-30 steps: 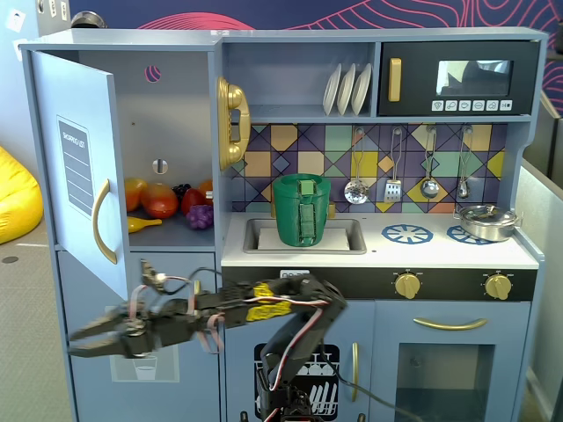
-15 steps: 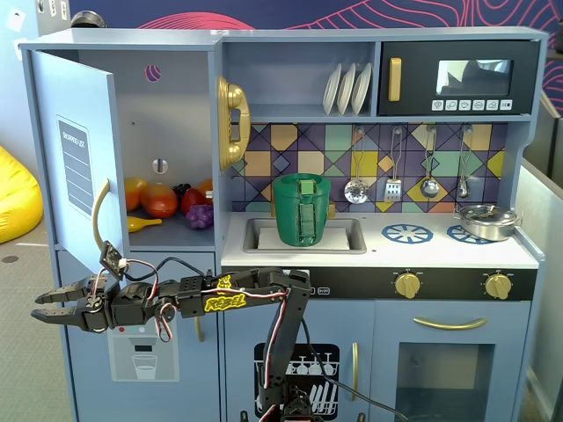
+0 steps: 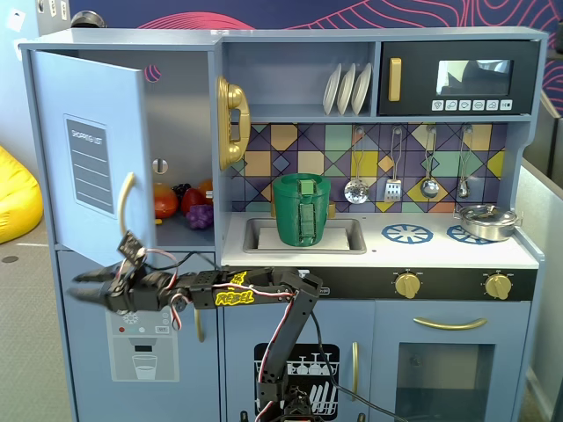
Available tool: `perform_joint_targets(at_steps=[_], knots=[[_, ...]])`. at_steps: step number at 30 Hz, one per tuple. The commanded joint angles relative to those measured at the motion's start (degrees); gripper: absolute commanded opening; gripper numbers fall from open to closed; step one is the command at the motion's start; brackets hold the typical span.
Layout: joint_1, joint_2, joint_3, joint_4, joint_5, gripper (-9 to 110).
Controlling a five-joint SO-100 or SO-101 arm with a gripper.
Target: Close the left cabinet door
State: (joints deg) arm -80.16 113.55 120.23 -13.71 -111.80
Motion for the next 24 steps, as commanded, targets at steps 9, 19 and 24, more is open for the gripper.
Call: perform_joint_targets(at_steps=[9,19,24], knots=[[27.33,5.71,0.00,-7.12,5.54,0],[33.31,16.70,6.42,2.99,11.78,0],[35.07,34.28,17.84,20.65,15.91,0]])
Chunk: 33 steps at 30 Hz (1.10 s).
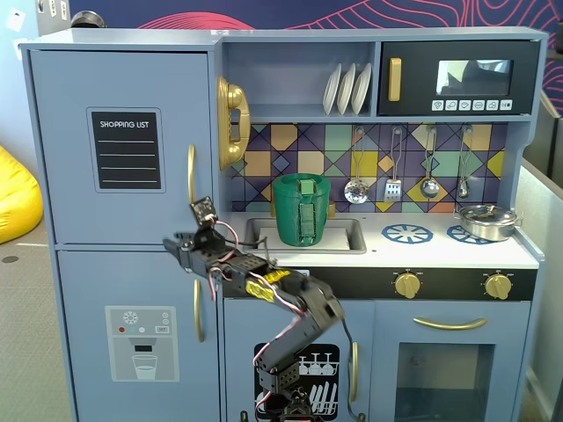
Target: Close the left cabinet door
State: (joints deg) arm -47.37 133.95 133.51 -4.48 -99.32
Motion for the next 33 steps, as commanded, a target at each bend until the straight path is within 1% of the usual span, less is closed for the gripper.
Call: perform_joint_targets(at_steps=[1,4,8,12,14,18,20,26,33], knots=[[4.66,17.40,6.77,17.31,5.27,0],[14.33,27.16,15.21,32.52,8.35,0],[27.07,36.39,24.87,53.70,7.73,0],[38.32,41.75,32.52,67.76,6.68,0],[42.28,43.68,34.98,75.41,5.19,0],[45.62,47.72,37.88,88.59,6.06,0],[47.11,47.99,38.14,91.76,8.44,0],[48.78,48.08,38.14,92.11,14.06,0],[49.04,48.08,38.14,92.20,13.18,1]])
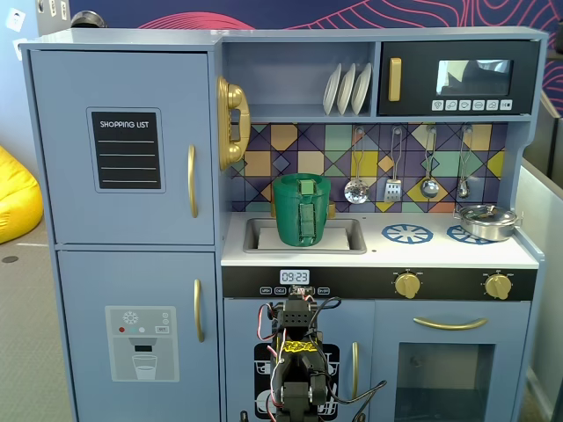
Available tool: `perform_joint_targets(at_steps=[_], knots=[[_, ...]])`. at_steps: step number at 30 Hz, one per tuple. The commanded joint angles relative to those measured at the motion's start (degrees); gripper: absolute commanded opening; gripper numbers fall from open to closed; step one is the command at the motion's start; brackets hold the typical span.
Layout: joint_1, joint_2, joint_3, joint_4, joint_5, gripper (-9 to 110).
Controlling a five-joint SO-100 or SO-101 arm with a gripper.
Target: Close the left cabinet door
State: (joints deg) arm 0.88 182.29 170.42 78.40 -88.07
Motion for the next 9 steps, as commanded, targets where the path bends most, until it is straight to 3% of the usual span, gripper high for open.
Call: perform_joint_targets(at_steps=[1,9], knots=[[0.79,-0.26,1.23,9.32,1.85,1],[1.14,-0.18,1.23,9.32,1.85,1]])
